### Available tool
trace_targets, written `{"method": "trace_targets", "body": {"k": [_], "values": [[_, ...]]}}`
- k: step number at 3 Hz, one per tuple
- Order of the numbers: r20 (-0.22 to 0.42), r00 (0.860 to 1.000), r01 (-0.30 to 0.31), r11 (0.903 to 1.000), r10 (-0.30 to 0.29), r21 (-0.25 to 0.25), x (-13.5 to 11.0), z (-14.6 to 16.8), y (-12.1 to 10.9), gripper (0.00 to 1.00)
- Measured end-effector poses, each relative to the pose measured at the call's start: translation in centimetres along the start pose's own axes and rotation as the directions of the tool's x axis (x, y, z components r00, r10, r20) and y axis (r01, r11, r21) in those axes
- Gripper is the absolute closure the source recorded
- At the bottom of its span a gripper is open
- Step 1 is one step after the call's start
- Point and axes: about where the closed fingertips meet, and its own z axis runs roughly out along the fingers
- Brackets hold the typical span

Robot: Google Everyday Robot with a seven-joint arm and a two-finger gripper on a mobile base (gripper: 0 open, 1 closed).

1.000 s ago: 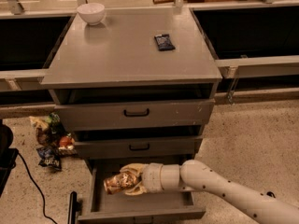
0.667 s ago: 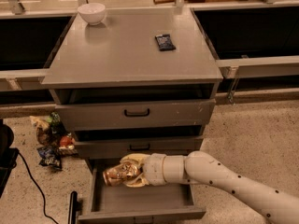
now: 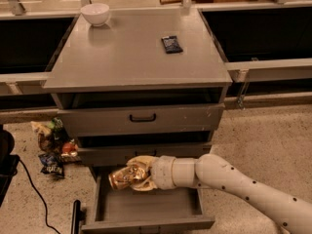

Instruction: Pick orange can from bottom drawer and place on counter

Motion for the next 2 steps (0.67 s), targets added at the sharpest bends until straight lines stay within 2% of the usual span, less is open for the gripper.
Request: {"method": "trace_targets", "body": {"k": [1, 2], "values": [[-0.039, 0.997, 0.068, 0.9971, -0.066, 0.034, -1.5, -2.8, -4.5, 1.00], [-0.091, 0.984, 0.159, 0.9858, -0.153, 0.055, -3.9, -5.8, -9.9, 1.00]]}}
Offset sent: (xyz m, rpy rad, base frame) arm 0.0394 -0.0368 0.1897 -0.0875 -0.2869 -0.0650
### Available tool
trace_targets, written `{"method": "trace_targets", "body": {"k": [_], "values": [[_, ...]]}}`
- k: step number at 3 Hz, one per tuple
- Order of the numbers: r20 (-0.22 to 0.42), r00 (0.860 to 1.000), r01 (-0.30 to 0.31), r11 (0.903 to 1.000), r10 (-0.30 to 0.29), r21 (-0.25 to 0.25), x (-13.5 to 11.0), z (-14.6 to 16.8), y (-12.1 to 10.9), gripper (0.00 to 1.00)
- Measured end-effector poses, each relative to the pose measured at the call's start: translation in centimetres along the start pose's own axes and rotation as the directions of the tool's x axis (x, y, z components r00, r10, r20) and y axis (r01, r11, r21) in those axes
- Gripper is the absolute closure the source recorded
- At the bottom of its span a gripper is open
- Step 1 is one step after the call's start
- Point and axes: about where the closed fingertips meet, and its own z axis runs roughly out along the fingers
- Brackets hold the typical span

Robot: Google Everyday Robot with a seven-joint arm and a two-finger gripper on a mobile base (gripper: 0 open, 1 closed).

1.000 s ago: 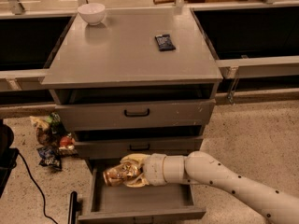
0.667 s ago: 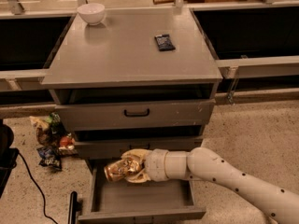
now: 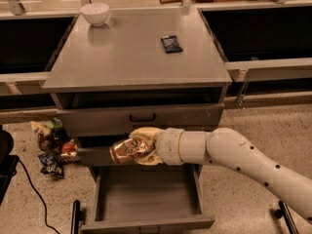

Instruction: Pick orange can from bottom drawer and place on counter

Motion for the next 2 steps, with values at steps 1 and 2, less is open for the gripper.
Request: {"method": "trace_targets", "body": {"k": [1, 2], "values": [[0.000, 1.000, 0.000, 1.0000, 0.000, 0.000, 0.0, 0.0, 0.0, 1.00], [-0.017, 1.000, 0.017, 0.9999, -0.017, -0.005, 0.0, -0.2, -1.1, 1.00]]}}
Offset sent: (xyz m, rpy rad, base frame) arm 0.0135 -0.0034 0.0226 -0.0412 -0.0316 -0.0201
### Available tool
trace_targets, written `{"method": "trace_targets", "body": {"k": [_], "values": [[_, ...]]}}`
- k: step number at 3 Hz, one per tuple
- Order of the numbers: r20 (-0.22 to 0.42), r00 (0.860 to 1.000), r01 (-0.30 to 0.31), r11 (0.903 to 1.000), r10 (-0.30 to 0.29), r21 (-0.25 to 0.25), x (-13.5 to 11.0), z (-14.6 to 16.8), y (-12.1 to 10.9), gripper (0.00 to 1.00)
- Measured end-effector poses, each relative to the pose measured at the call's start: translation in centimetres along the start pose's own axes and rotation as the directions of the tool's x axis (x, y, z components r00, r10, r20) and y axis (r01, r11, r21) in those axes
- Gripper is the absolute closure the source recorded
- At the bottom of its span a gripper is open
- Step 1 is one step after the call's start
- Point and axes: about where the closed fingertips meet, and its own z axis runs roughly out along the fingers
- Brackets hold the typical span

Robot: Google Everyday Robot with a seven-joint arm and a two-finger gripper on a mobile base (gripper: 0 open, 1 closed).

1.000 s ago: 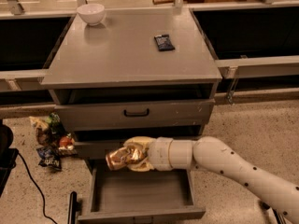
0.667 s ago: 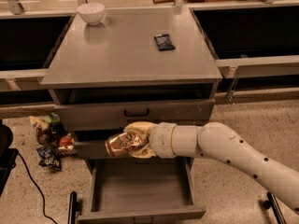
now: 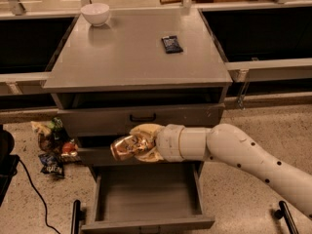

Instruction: Pick orange can from bottom drawer and place on counter

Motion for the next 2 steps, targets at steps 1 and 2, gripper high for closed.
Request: {"method": "trace_targets", "body": {"k": [1, 2], "values": [[-0.054, 0.996, 0.077, 0.9958, -0.074, 0.051, -0.1, -2.5, -5.3, 1.00], [-0.119, 0.984, 0.144, 0.9830, -0.130, 0.114, 0.5, -5.7, -11.5, 1.00]]}}
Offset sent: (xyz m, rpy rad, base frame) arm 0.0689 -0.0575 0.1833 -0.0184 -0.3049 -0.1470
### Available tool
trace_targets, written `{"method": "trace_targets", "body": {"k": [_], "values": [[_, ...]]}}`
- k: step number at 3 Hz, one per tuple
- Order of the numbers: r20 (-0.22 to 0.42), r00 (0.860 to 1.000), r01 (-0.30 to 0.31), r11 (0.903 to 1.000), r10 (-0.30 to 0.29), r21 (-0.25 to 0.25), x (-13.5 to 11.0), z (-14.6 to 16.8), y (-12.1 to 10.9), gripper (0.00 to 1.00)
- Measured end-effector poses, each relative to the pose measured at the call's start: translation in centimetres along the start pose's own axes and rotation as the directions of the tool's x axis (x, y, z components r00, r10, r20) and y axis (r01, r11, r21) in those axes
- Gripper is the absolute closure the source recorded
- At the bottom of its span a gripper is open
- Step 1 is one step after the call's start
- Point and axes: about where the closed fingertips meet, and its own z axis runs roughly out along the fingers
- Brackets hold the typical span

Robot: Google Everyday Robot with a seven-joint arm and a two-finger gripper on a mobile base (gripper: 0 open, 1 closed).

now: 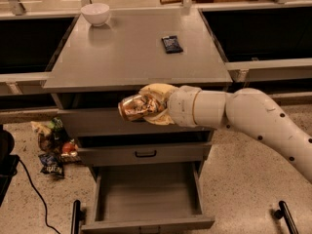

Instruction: Pick orange can from bottom drawer and place on counter

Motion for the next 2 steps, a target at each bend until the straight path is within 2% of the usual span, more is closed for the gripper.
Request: {"method": "trace_targets", "body": {"k": [1, 2], "values": [[0.000, 1.000, 0.000, 1.0000, 0.000, 0.000, 0.0, 0.0, 0.0, 1.00], [-0.006, 1.000, 0.025, 0.9997, -0.025, -0.008, 0.6, 0.1, -1.2, 1.00]]}}
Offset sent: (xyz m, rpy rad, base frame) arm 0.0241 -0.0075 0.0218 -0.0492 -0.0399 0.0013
